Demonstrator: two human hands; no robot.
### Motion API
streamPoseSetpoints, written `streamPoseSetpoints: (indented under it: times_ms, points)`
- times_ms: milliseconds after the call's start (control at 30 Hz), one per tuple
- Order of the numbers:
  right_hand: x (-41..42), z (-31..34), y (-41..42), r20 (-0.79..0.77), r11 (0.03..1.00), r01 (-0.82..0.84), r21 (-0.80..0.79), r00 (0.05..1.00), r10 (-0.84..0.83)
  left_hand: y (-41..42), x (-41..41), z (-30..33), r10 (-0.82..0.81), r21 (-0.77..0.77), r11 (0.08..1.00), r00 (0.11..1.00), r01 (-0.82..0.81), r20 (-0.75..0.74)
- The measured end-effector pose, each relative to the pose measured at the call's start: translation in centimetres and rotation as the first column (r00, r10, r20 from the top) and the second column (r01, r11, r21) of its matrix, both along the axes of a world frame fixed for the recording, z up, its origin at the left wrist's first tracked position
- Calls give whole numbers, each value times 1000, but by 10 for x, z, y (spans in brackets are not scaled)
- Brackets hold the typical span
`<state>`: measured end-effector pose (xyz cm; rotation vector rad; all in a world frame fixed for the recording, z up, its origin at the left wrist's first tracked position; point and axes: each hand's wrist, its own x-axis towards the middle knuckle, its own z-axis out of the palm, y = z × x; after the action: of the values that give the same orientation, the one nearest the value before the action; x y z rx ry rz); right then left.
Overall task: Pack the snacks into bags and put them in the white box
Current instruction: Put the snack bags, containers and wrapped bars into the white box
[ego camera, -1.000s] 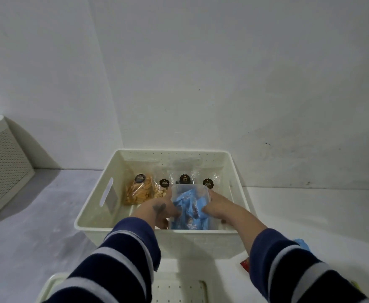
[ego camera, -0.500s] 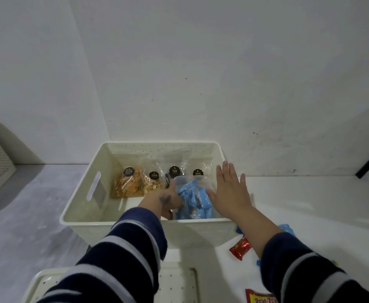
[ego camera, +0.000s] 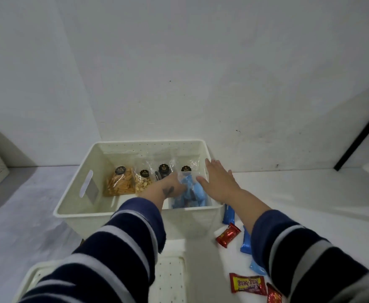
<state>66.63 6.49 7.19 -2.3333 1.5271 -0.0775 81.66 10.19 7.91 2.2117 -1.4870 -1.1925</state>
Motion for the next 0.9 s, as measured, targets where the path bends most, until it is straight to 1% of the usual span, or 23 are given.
streamPoseSetpoints:
  times_ms: [33, 100, 267, 367, 433, 500, 567, 600, 667, 700, 833, 900]
  points:
    - [-7, 4, 3, 32, 1000, -1, -2, 1000, 2, 3, -4, 6, -17, -31, 999, 1000, 18, 23]
    - [-24, 11, 12, 45, 1000, -2, -14, 999, 2, 12, -17, 20, -33, -94, 995, 998, 38, 53]
    - [-88, 18, 37, -9, 999, -8, 53, 1000, 8, 33, -68, 39, -87, -180, 977, 985, 113, 146]
    - [-130, 18, 43, -43, 997, -11, 71, 999, 14, 46, -105, 48, -74, -224, 969, 990, 100, 122]
    - [-159, 10, 46, -51, 994, -49, 96, 997, 54, 65, -133, 45, -42, -271, 960, 993, 71, 111]
    - [-166, 3, 48, -61, 995, -66, 79, 996, 71, 70, -137, 46, -21, -296, 953, 991, 59, 129]
    - [-258, -16, 83, -127, 979, -139, 147, 979, 158, 119, -231, 13, 42, -223, 974, 999, -34, 31]
    - [-259, -20, 83, -106, 976, -151, 154, 980, 168, 124, -228, 10, 41, -243, 969, 998, -30, 38]
    - [-263, -30, 92, -64, 971, -147, 189, 985, 161, 136, -225, -4, 102, -232, 969, 993, -87, 54]
    - [-265, -32, 99, -50, 970, -149, 192, 986, 161, 145, -226, -11, 108, -215, 972, 992, -92, 66]
    - [-310, -68, 131, -122, 946, -213, 243, 961, 248, 192, -248, -57, 160, -153, 978, 982, -143, 105]
    - [-327, -90, 147, -192, 950, -201, 240, 949, 249, 217, -255, -88, 176, -102, 982, 963, -158, 203]
